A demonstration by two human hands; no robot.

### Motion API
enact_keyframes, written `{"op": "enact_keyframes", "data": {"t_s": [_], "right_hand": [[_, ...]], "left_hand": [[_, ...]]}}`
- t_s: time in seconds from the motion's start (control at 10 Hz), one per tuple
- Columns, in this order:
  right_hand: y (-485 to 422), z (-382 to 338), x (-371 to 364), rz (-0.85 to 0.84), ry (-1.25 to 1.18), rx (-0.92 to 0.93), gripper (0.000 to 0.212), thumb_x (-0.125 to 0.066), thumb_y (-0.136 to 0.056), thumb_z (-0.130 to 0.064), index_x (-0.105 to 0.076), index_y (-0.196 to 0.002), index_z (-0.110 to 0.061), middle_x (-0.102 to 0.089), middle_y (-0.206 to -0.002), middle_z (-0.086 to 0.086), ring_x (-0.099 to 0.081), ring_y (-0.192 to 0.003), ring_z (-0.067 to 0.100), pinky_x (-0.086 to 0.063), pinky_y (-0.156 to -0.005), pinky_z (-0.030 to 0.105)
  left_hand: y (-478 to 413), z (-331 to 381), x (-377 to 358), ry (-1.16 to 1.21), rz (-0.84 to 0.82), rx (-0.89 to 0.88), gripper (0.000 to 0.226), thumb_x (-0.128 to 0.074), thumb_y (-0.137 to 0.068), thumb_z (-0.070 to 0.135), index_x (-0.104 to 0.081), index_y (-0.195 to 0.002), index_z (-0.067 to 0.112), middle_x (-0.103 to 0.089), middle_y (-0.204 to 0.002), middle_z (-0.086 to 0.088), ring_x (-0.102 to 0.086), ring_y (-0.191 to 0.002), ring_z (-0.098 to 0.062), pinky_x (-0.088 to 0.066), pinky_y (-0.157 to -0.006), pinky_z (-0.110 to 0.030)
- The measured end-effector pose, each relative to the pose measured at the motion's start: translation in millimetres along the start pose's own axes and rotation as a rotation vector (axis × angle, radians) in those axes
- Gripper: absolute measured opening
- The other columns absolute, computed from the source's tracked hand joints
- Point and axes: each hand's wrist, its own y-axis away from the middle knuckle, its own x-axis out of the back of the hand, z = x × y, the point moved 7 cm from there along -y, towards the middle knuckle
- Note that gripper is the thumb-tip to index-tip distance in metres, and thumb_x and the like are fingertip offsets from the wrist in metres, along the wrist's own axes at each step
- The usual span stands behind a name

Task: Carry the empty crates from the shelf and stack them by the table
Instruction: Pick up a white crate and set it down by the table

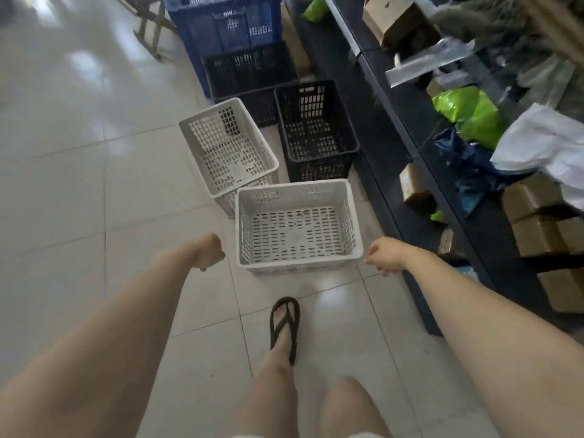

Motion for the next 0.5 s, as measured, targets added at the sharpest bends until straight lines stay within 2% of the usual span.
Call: {"op": "enact_keyframes", "data": {"t_s": [0.1,0.2,0.3,0.4,0.5], "right_hand": [[-53,-9,1,0.009,-0.088,-0.022,0.028,-0.054,-0.091,-0.019,-0.063,-0.111,-0.002,-0.064,-0.092,0.014,-0.061,-0.069,0.021,-0.045,-0.055,0.023],[-113,0,-3,0.046,-0.15,-0.055,0.028,-0.052,-0.091,-0.009,-0.061,-0.109,0.009,-0.055,-0.073,0.008,-0.051,-0.056,0.015,-0.036,-0.032,0.011],[-182,23,-20,0.037,-0.137,-0.109,0.027,-0.054,-0.089,-0.01,-0.063,-0.11,0.006,-0.063,-0.086,0.013,-0.06,-0.069,0.023,-0.046,-0.049,0.01],[-255,49,-30,0.081,-0.056,-0.15,0.047,-0.056,-0.088,-0.019,-0.052,-0.132,-0.004,-0.055,-0.134,0.017,-0.054,-0.118,0.032,-0.043,-0.094,0.029],[-328,76,-41,0.144,-0.041,-0.2,0.06,-0.057,-0.087,-0.023,-0.037,-0.141,-0.008,-0.048,-0.139,0.018,-0.05,-0.121,0.036,-0.043,-0.095,0.035]], "left_hand": [[-68,-9,-2,0.085,0.008,0.038,0.032,-0.046,-0.095,0.01,-0.058,-0.116,-0.011,-0.064,-0.114,-0.029,-0.064,-0.092,-0.035,-0.051,-0.072,-0.032],[-122,-8,-15,0.2,0.039,0.067,0.034,-0.05,-0.093,0.014,-0.056,-0.119,-0.007,-0.061,-0.118,-0.029,-0.06,-0.108,-0.04,-0.05,-0.092,-0.041],[-187,-5,-45,0.294,0.07,0.097,0.038,-0.055,-0.089,0.015,-0.054,-0.123,-0.002,-0.06,-0.12,-0.029,-0.059,-0.109,-0.04,-0.048,-0.095,-0.041],[-255,-3,-81,0.272,0.091,0.109,0.046,-0.057,-0.088,0.015,-0.048,-0.131,0.001,-0.054,-0.13,-0.024,-0.053,-0.117,-0.037,-0.042,-0.092,-0.035],[-319,-18,-111,0.227,0.205,0.183,0.056,-0.059,-0.086,0.02,-0.038,-0.135,0.003,-0.044,-0.135,-0.025,-0.046,-0.122,-0.041,-0.04,-0.098,-0.043]]}}
